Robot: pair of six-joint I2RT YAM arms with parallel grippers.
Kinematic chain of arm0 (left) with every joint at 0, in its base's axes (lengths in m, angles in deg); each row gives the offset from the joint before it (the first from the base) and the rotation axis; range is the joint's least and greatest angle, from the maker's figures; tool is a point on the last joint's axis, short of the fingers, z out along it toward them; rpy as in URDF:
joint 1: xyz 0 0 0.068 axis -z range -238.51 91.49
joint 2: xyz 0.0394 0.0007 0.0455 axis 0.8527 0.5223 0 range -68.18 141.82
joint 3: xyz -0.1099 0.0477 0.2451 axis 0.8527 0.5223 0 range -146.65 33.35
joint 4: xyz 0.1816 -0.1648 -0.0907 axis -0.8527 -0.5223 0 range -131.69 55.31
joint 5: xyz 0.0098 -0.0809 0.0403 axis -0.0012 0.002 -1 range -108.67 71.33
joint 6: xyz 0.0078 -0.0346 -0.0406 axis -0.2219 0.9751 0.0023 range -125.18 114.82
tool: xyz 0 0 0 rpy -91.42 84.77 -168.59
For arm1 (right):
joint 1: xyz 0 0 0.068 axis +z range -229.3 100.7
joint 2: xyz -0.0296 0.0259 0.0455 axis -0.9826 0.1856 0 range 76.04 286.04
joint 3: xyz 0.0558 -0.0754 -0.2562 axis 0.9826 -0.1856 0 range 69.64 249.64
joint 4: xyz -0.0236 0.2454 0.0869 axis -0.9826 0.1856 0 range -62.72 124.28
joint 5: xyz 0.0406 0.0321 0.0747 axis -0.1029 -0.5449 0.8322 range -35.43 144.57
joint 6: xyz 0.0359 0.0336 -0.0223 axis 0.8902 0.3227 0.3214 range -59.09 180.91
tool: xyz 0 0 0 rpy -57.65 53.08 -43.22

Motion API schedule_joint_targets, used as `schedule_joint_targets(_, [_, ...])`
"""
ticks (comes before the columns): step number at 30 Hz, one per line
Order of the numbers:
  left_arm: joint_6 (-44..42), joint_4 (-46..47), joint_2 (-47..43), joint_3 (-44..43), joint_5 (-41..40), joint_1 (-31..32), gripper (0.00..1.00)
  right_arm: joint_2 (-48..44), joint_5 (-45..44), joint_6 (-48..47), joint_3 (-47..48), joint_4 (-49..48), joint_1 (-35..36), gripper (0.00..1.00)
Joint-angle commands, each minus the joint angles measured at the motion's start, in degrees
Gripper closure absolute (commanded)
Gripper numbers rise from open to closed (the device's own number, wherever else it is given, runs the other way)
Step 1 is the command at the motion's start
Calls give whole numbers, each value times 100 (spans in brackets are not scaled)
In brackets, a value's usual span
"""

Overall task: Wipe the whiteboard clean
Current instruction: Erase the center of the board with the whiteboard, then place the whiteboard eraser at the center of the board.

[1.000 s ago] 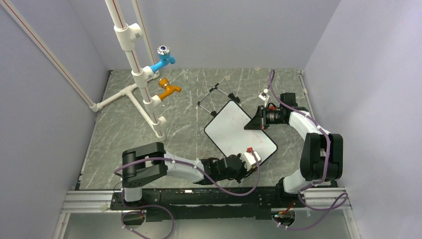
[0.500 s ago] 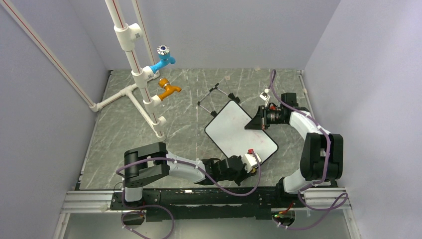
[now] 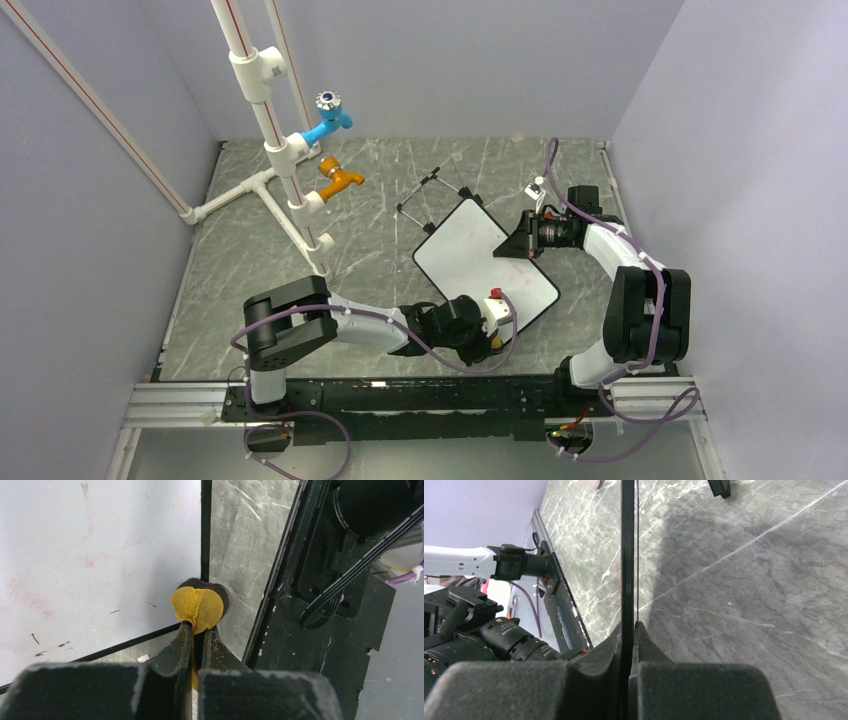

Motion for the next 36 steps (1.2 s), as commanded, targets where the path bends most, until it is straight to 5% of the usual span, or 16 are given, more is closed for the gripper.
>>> schedule_joint_targets(1, [-121,-1389,267,139,9,-243,100,-88,513,111,53,15,-1,100])
schedule_joint_targets(16, [-647,-2191,420,263,1230,-602,100,-122,527,92,55,36,-6,100])
schedule_joint_targets(26, [-991,-2860,26,287,915,-758,100,-135,504,76,54,49,-14,100])
schedule_joint_targets(36, [-488,-1058,-1956,1447,680,-1054,100,-149,496,68,53,47,-14,100])
